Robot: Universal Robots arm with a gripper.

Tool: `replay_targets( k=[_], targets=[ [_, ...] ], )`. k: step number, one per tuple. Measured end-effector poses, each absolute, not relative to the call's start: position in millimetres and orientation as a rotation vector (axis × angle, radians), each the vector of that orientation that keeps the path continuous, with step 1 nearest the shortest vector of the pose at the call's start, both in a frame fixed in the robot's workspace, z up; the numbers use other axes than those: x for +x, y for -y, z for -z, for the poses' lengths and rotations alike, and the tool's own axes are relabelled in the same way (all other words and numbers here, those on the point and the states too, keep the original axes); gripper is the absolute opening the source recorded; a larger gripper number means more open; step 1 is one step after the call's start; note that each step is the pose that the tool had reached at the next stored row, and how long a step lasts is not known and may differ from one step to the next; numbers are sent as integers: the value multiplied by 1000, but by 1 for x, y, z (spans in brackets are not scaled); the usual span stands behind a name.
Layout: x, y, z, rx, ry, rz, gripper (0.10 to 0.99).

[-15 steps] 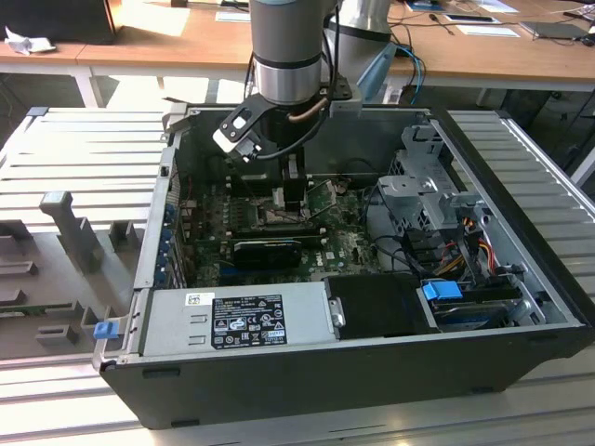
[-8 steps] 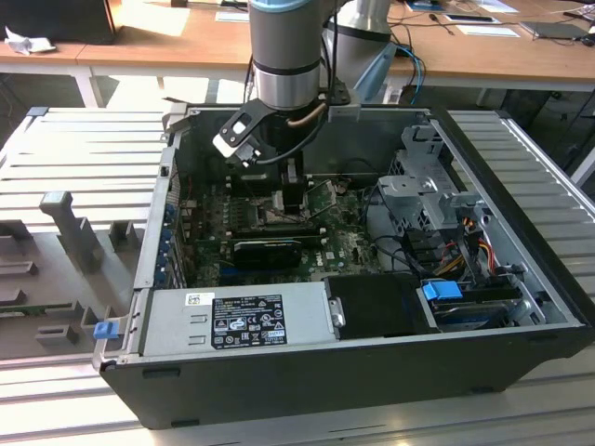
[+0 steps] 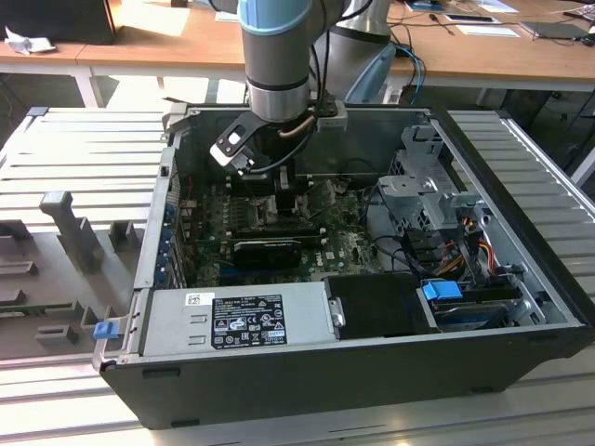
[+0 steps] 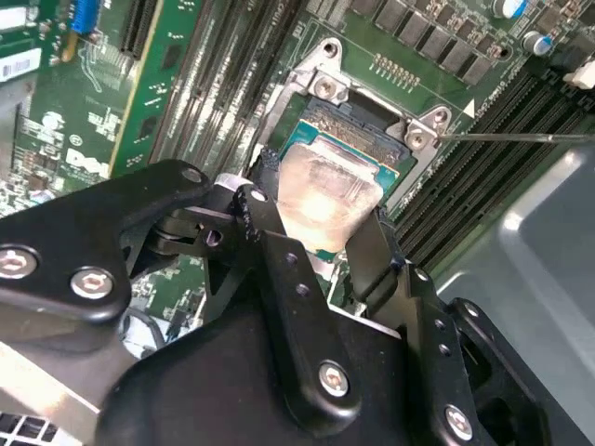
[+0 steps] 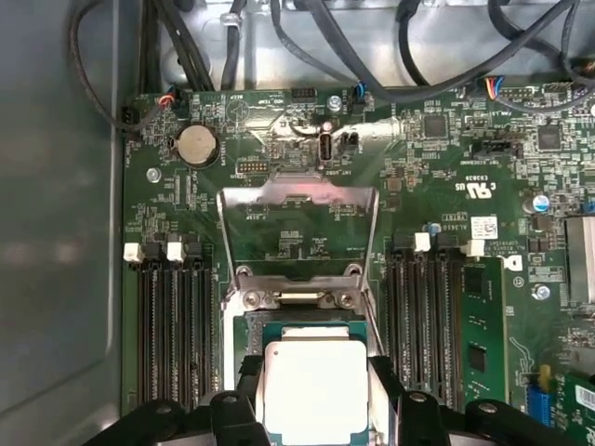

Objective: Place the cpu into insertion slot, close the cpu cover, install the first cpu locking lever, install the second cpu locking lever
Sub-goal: 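Place the cpu into insertion slot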

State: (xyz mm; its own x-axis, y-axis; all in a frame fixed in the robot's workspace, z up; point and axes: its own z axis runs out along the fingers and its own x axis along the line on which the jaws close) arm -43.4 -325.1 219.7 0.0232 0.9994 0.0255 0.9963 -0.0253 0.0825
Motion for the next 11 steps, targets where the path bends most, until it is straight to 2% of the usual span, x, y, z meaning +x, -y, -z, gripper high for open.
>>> replay_targets(
  k=[11],
  targets=[
    [-45,320,-205,2210,-2171,-118,533]
  ],
)
